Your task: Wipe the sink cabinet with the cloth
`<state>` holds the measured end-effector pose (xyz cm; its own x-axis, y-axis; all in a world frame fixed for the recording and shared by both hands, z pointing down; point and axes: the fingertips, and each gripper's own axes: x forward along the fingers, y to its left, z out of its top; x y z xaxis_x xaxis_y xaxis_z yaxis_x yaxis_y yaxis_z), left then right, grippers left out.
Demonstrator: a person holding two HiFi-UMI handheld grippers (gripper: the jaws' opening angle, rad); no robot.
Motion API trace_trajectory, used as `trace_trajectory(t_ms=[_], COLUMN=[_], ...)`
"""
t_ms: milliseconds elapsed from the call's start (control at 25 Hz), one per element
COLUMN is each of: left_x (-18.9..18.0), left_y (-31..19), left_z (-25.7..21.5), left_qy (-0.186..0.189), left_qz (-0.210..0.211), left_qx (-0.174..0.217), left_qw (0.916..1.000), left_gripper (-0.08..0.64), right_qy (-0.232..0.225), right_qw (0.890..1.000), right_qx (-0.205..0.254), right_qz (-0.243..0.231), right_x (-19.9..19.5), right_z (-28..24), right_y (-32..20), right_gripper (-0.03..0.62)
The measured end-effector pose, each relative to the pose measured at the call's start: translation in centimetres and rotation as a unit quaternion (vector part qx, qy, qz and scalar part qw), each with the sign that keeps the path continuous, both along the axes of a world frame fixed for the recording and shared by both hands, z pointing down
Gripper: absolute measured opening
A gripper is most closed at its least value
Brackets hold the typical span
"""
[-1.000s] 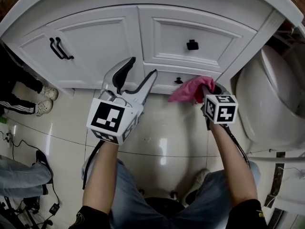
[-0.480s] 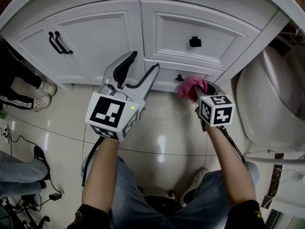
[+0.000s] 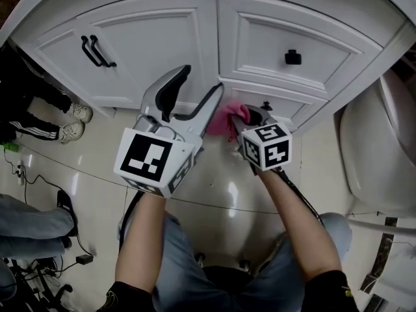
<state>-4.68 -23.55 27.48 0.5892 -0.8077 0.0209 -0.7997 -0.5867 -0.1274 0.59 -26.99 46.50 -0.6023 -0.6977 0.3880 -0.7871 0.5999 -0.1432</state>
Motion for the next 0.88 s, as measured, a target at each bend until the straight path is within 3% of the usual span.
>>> trace_trajectory(t_ms=[160,480,720,880], left_x=[-1.1,0.7,3.3,3.7], left_y=[0.4,-0.1,0.0,-0.1], left_z=[-0.6,0.6,1.0,0.9], left_qy=[-0.006,-0.013,-0.018,-0.009], left_qz=[-0.006,0.009,0.032,0.033], left_qx=[0.007,-0.003,-0.004,-0.006], left_qw=[0.9999,0.9999,0.9993,0.9994], left_gripper=[0.253,0.253,0.253,0.253], right_qy=[-0.005,0.005,0.053,0.108], right_qw=[1.0,0.995,0.992,0.98], right_qx=[0.002,-0.01,-0.01,-0.017], right_qz=[0.001,0.096,0.116,0.169], right_x=[0.4,8.2,13.5,19.3], right_z=[0.2,-1.2,-0.7,-0.1], right_y=[-0.5,-0.8,0.6,1.5], right_gripper=[0.035,0.035,0.035,0.035])
